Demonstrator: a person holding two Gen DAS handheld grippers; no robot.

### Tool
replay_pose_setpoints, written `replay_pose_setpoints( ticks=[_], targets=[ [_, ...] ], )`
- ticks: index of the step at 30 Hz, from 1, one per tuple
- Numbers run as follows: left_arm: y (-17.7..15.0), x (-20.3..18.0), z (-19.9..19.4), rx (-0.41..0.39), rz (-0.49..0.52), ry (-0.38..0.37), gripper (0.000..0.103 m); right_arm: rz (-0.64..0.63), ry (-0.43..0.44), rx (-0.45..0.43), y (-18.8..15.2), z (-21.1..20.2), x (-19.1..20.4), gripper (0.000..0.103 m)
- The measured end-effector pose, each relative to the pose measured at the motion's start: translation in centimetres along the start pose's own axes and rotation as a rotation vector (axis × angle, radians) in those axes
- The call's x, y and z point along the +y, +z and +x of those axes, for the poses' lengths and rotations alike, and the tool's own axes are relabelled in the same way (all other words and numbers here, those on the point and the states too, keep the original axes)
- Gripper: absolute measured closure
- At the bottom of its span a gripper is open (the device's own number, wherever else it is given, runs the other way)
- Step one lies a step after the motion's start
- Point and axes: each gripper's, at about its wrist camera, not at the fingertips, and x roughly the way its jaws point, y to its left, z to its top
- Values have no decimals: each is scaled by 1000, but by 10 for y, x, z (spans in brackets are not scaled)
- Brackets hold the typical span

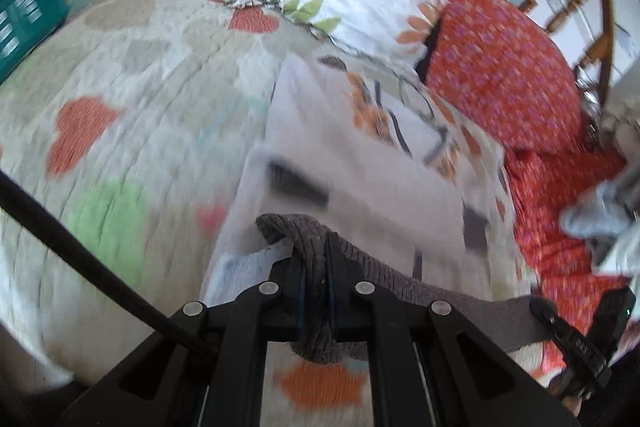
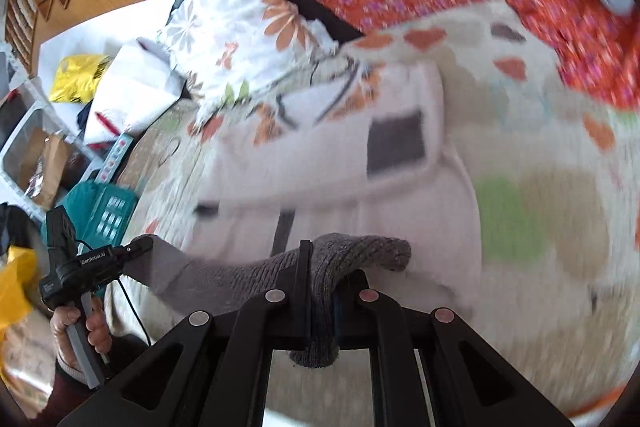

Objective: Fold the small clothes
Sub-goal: 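Lift the hem with both grippers and fold it toward the collar, then open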

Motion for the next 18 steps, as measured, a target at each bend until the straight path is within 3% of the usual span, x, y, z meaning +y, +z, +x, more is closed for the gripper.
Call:
replay_pose_setpoints(
  ticks=[4,9,13,14,17,18],
  targets=[
    [53,-15,39,-33,7,43,96,-8,-59,6,56,44,5,95],
    [92,-28,85,-60,32,73,95,-9,-144,44,106,112,-6,95],
    [110,-23,110,-49,-15,56,92,53,-129,42,133,150,-34,90],
    [114,-21,110,-55,-44,42,88,81,-112,34,138,154,-41,88],
    [121,-23,95,-131,-31,72,58,130,-103,-17,155,155,-54,76],
    [121,-24,89,-157,-27,89,48,134,-106,-39,158,151,-55,64]
  ],
)
